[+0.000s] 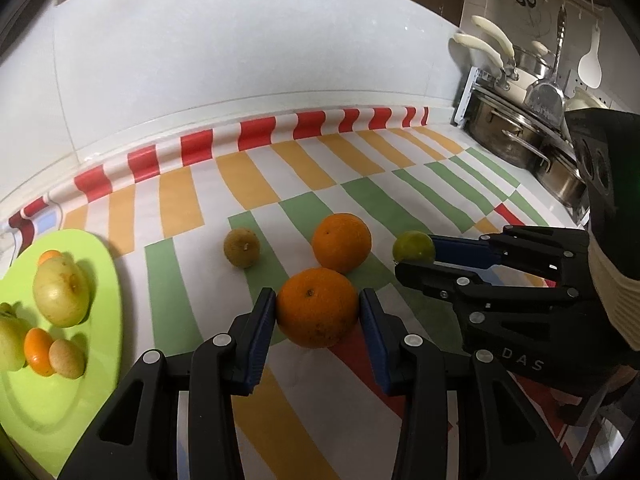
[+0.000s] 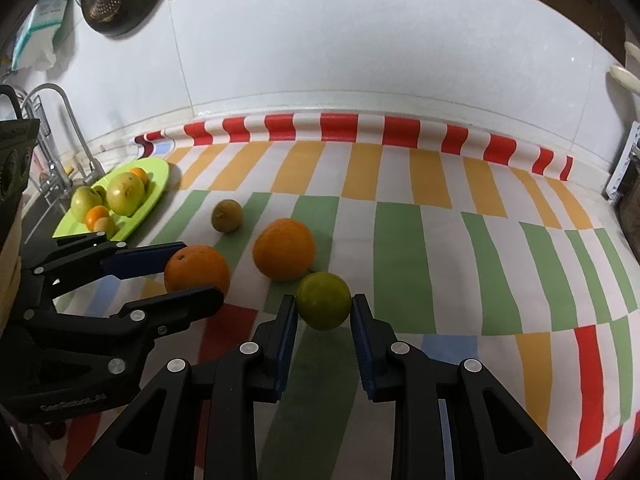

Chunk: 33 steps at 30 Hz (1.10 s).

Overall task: Organize fruits
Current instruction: 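Grasp a large orange with the left tool while the right tool grasps the green lime, then carry the orange and lime in both tools over the green plate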

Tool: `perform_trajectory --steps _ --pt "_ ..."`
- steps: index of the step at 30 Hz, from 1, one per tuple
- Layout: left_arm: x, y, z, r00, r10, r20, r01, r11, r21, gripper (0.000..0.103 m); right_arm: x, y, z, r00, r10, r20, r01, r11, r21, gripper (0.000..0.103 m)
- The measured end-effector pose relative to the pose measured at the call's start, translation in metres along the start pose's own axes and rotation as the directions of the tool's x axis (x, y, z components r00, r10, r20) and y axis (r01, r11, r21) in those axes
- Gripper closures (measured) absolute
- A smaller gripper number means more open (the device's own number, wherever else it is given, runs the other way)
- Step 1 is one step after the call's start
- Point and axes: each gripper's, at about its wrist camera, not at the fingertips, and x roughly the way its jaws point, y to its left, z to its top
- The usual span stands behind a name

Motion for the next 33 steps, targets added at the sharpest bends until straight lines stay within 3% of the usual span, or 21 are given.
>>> perform_trajectory --steps 20,33 --pt "-0.079 0.003 -0.010 0.989 0.078 0.127 -0.072 0.996 -0.051 0.061 -0.065 0.037 0.005 0.994 0.022 0.110 -0.021 1.000 -0.009 0.074" --pt "-0.142 0.003 -0.027 0.966 0.158 0.204 -0.135 0.984 -0.118 0.061 -0.104 0.067 0.003 0.982 0.060 0.178 -0.053 0.998 -0.043 0.074"
